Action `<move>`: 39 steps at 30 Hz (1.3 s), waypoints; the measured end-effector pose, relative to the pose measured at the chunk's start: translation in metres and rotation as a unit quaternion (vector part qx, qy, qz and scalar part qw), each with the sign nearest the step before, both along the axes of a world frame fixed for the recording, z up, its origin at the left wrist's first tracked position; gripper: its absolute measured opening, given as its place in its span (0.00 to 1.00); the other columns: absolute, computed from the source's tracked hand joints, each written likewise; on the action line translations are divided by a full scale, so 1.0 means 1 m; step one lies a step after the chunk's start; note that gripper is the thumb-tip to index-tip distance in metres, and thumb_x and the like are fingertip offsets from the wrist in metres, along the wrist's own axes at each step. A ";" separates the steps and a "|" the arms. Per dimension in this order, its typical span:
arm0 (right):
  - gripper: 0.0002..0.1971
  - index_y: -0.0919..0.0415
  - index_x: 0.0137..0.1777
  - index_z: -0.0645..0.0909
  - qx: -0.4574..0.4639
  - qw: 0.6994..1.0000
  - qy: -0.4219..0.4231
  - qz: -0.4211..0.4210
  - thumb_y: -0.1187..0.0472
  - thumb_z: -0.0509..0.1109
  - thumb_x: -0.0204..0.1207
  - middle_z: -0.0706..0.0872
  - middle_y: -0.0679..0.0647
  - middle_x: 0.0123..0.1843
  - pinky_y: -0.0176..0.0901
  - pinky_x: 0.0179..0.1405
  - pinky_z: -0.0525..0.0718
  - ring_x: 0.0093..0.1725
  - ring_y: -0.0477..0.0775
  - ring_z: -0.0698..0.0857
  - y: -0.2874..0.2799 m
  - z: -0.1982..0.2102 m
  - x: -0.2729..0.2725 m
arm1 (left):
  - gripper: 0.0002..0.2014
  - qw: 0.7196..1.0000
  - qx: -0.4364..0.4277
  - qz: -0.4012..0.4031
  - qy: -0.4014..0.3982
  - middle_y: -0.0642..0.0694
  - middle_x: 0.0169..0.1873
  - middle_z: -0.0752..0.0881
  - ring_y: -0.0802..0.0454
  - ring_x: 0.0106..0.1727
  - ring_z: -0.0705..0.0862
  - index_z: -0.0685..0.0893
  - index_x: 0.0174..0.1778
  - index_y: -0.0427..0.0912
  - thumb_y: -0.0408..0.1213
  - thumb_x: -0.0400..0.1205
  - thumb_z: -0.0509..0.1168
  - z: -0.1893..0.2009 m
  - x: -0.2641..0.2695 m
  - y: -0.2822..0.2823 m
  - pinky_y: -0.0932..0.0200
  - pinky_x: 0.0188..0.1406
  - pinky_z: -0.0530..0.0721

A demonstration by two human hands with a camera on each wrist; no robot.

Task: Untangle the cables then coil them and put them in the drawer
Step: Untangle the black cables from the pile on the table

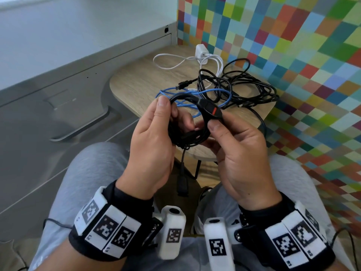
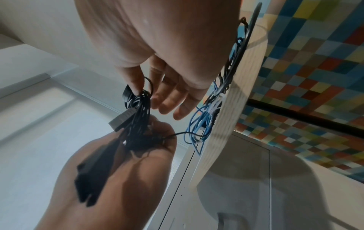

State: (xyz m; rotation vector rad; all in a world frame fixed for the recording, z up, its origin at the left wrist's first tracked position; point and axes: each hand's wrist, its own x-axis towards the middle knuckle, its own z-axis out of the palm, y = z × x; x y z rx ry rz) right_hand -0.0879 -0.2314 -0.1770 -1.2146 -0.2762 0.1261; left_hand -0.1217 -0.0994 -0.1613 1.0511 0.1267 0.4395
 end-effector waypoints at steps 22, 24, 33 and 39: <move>0.10 0.62 0.56 0.84 0.123 0.984 0.113 0.053 0.59 0.69 0.78 0.89 0.62 0.43 0.49 0.42 0.90 0.31 0.53 0.86 0.000 0.016 0.001 | 0.17 0.994 0.097 0.005 -0.051 0.46 0.21 0.78 0.49 0.27 0.83 0.73 0.41 0.38 0.43 0.92 0.50 -0.003 -0.003 -0.008 0.57 0.38 0.86; 0.10 0.61 0.56 0.83 0.122 0.981 0.132 0.068 0.59 0.69 0.78 0.90 0.61 0.43 0.47 0.40 0.89 0.30 0.51 0.85 -0.001 0.017 0.002 | 0.17 0.993 0.103 0.005 -0.056 0.46 0.22 0.78 0.48 0.27 0.83 0.72 0.41 0.38 0.43 0.92 0.51 -0.003 -0.003 -0.009 0.56 0.37 0.85; 0.07 0.63 0.48 0.87 0.085 0.976 0.173 0.099 0.61 0.71 0.73 0.91 0.59 0.43 0.46 0.35 0.91 0.32 0.53 0.89 -0.001 0.017 -0.001 | 0.16 0.983 0.167 0.046 -0.055 0.45 0.23 0.75 0.43 0.26 0.71 0.72 0.40 0.42 0.44 0.93 0.53 -0.002 -0.002 -0.004 0.51 0.30 0.78; 0.11 0.62 0.51 0.92 0.047 0.989 0.111 0.089 0.56 0.78 0.72 0.93 0.61 0.48 0.49 0.46 0.91 0.47 0.54 0.92 -0.002 0.016 -0.005 | 0.16 0.971 0.210 0.099 -0.051 0.46 0.21 0.74 0.50 0.23 0.71 0.71 0.40 0.41 0.39 0.94 0.51 -0.003 0.000 -0.004 0.63 0.29 0.75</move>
